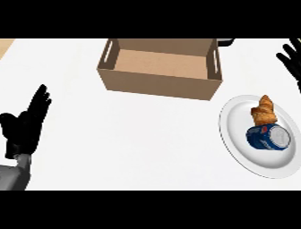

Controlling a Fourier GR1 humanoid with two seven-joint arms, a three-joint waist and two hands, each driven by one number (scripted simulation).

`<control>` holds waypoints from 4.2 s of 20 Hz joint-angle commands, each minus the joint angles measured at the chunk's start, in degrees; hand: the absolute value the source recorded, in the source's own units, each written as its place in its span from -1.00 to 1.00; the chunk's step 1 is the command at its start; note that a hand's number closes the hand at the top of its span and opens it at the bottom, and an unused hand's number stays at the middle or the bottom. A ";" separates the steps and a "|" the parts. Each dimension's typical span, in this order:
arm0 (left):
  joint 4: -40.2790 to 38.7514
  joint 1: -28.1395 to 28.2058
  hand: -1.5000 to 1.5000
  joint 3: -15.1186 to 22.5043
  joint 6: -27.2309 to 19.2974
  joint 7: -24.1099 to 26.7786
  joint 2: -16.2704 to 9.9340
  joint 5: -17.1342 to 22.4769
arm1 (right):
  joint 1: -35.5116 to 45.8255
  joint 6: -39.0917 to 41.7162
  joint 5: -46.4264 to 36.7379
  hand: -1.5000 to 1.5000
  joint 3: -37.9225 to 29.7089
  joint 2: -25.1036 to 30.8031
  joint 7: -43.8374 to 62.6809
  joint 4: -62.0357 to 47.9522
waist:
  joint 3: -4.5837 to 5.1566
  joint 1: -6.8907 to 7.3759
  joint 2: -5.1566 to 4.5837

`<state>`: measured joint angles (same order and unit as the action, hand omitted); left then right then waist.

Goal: Pick the croissant from the plate and place it in the cardboard box

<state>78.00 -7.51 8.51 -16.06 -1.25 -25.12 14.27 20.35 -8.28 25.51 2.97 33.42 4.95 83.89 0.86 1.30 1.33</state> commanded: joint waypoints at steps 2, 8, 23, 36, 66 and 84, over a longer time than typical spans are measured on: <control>4.12 5.38 0.00 0.14 0.41 2.76 -1.36 -2.45 | 1.34 -2.49 -1.97 -1.00 -4.83 -0.08 -4.89 0.78 | -0.87 -0.79 -1.13; 3.98 2.61 0.00 2.43 -0.24 0.59 -2.88 -5.59 | -1.89 -19.48 -22.39 1.00 -5.36 8.91 -7.19 -14.06 | -0.38 -0.61 -2.72; 8.07 6.37 0.00 4.79 -2.48 -1.98 -0.03 -10.45 | -6.08 -18.82 -29.69 -1.00 0.46 10.16 1.83 -13.35 | -0.57 -0.92 -1.14; 10.12 6.17 0.00 2.97 -0.79 -3.74 0.10 -10.48 | -2.06 10.53 -27.72 -1.00 11.27 16.82 33.04 -1.19 | -0.82 -0.91 -1.27; 12.69 10.19 0.00 -4.52 6.33 -4.31 8.75 -19.71 | -2.97 13.70 -52.96 -1.00 1.37 -5.45 33.93 -10.79 | -0.88 -0.99 -1.33; 9.08 5.38 0.00 -10.26 11.45 -5.57 12.06 -22.67 | -2.16 19.22 -60.05 -1.00 -3.90 -10.15 30.97 -13.11 | -0.86 -1.31 -1.30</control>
<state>87.44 -0.16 -0.99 -4.56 -4.64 -14.02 -7.43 20.43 8.98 -33.77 -0.42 23.61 35.57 68.34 0.00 0.17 -0.01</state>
